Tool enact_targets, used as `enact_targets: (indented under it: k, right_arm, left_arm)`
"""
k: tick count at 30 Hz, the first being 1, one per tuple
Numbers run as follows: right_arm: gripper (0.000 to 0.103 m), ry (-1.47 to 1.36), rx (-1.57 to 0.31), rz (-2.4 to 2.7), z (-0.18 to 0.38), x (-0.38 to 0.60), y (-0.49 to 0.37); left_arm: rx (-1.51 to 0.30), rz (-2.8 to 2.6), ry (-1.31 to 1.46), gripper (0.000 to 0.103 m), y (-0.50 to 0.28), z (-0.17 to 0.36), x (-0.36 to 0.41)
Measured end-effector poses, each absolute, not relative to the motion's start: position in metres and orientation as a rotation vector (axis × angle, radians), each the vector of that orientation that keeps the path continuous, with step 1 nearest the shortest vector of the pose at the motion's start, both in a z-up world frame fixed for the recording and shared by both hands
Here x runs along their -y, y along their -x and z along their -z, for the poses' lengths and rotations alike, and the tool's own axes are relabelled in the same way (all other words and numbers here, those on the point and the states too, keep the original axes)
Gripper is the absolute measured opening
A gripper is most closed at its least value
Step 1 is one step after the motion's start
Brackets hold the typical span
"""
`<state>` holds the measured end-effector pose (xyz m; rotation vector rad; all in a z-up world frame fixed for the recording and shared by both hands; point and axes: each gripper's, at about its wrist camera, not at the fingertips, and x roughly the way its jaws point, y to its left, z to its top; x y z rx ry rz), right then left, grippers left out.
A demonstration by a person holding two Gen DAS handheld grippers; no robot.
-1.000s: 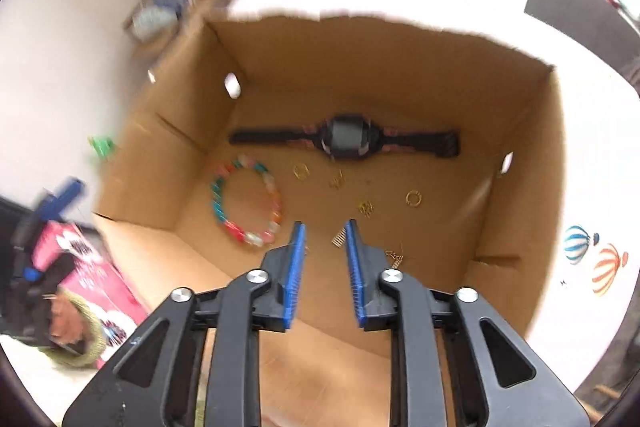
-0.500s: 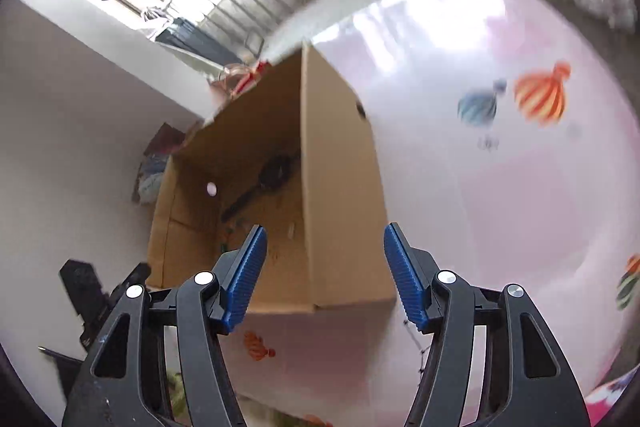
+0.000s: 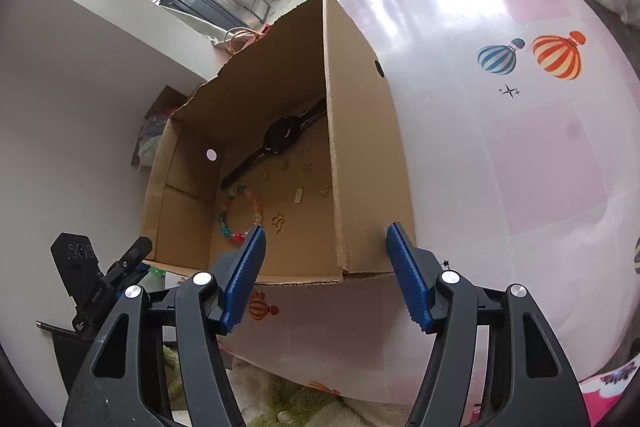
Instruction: Organize jewelry
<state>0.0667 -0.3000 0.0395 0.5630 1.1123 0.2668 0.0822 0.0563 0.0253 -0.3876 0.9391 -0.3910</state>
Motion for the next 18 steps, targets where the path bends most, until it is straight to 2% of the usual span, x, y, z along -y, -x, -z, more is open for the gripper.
enact_targets:
  k: [11, 16, 18]
  right_arm:
    - [0.062, -0.628, -1.047, -0.234, -0.028, 0.292, -0.05]
    - [0.063, -0.479, -0.918, -0.046, -0.056, 0.293, -0.018]
    - [0.071, -0.394, -0.851, 0.03, -0.07, 0.288, -0.004]
  left_arm:
    - [-0.933, 0.413, 0.385, 0.082, -0.044, -0.023, -0.06]
    - [-0.73, 0.334, 0.24, 0.083, -0.012, -0.054, -0.061]
    - [-0.666, 0.298, 0.175, 0.088, 0.005, -0.065, -0.056]
